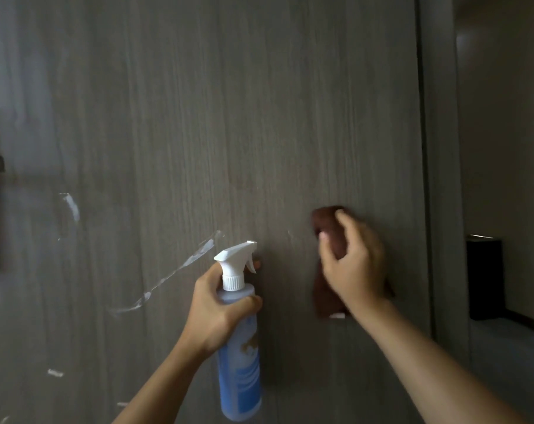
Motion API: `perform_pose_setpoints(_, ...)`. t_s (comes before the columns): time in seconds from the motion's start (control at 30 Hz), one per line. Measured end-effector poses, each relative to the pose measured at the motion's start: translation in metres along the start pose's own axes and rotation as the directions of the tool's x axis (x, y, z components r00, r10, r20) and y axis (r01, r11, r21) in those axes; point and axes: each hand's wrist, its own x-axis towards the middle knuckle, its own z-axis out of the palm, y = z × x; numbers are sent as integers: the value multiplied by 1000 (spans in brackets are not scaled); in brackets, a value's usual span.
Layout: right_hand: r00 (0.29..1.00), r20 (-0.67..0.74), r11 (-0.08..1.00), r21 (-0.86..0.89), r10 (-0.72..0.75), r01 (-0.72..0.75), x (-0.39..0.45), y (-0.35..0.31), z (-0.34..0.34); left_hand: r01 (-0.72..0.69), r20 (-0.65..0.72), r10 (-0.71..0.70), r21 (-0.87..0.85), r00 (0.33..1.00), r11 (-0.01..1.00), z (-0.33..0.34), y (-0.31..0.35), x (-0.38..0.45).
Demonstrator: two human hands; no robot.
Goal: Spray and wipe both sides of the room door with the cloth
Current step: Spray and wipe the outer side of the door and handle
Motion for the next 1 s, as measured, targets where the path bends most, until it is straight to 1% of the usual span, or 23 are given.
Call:
perform_pose_setpoints(0.03, 995, 47, 996, -2, -91, 91, -9, -14, 5, -11, 4, 11, 2, 1000, 1000, 0, -1, 0)
perform_pose_setpoints(0.1, 953, 152, 964, -7, -263, 267, -18, -31, 8, -26, -2, 26, -7, 1000, 1000, 0, -2, 1)
perform_pose_setpoints(0.13, 929, 192, 946, -8, -317, 324, -13, -30, 5, -30, -4, 30, -13, 1000, 999, 1, -2, 2)
perform_pose_setpoints(0.17, 923, 203, 941, -16, -328, 338, -6, -23, 1, -32, -4, 32, -15, 999, 999, 1, -3, 3)
perform_pose_setpoints(0.2, 942, 185, 956, -38, -280, 291, 4, -13, -4, -35, -2, 35, -17, 999, 999, 2, -3, 3)
perform_pose_setpoints(0.27, 995, 77, 993, -94, -58, 65, 28, 10, -10, -48, 8, 48, -10, 999, 999, 2, -2, 4)
perform_pose_setpoints(0.3, 997, 22, 991, -112, 70, -67, 37, 16, -10, -54, 15, 54, -5, 998, 999, 2, -1, 4)
perform_pose_setpoints(0.33, 987, -13, 978, -127, 162, -162, 39, 14, -6, -61, 21, 61, 0, 998, 998, 2, 0, 5)
perform_pose_setpoints(0.37, 980, -26, 970, -142, 196, -198, 36, 6, 0, -68, 24, 68, 7, 997, 998, 2, 0, 5)
perform_pose_setpoints(0.4, 986, -11, 975, -152, 165, -165, 29, -7, 5, -72, 25, 71, 10, 997, 997, 2, 1, 6)
perform_pose_setpoints(0.43, 997, 40, 987, -147, 67, -60, 19, -21, 10, -70, 19, 70, 10, 997, 997, 3, 1, 6)
perform_pose_setpoints(0.47, 989, 124, 989, -115, -77, 91, 6, -33, 12, -64, 7, 64, 10, 998, 998, 4, 0, 5)
perform_pose_setpoints(0.5, 953, 211, 970, -66, -217, 235, -5, -40, 12, -54, -7, 54, 11, 999, 998, 5, 0, 5)
perform_pose_setpoints(0.53, 906, 275, 940, -23, -321, 340, -13, -41, 10, -41, -16, 42, 9, 999, 999, 6, -1, 4)
perform_pose_setpoints(0.57, 875, 304, 920, 12, -376, 391, -14, -37, 8, -31, -21, 31, 5, 999, 1000, 7, -1, 4)
perform_pose_setpoints(0.6, 871, 304, 919, 45, -386, 391, -11, -32, 5, -26, -25, 26, 1, 999, 1000, 8, -1, 3)
perform_pose_setpoints(0.67, 916, 240, 947, 83, -321, 310, -1, -17, 1, -25, -29, 25, 4, 999, 1000, 8, -1, 2)
perform_pose_setpoints(0.73, 960, 121, 967, 15, -253, 253, 12, -1, -2, -20, -29, 21, 10, 999, 1000, 9, -1, 2)
perform_pose_setpoints(0.8, 964, 62, 959, -101, -260, 266, 13, 8, -2, -16, -31, 16, 12, 999, 1000, 9, -1, 2)
perform_pose_setpoints(0.83, 953, 77, 943, -143, -293, 302, 6, 9, -1, -15, -33, 16, 14, 999, 1000, 9, -1, 2)
perform_pose_setpoints(0.9, 921, 154, 908, -175, -357, 381, -12, 8, 2, -9, -30, 9, 9, 1000, 1000, 7, -1, 2)
perform_pose_setpoints(0.93, 912, 179, 900, -180, -368, 398, -17, 9, 3, -5, -28, 5, 7, 1000, 1000, 7, 0, 2)
perform_pose_setpoints(1.0, 921, 169, 906, -187, -351, 379, -4, 6, 3, -3, -40, 3, 6, 999, 1000, 7, 0, 2)
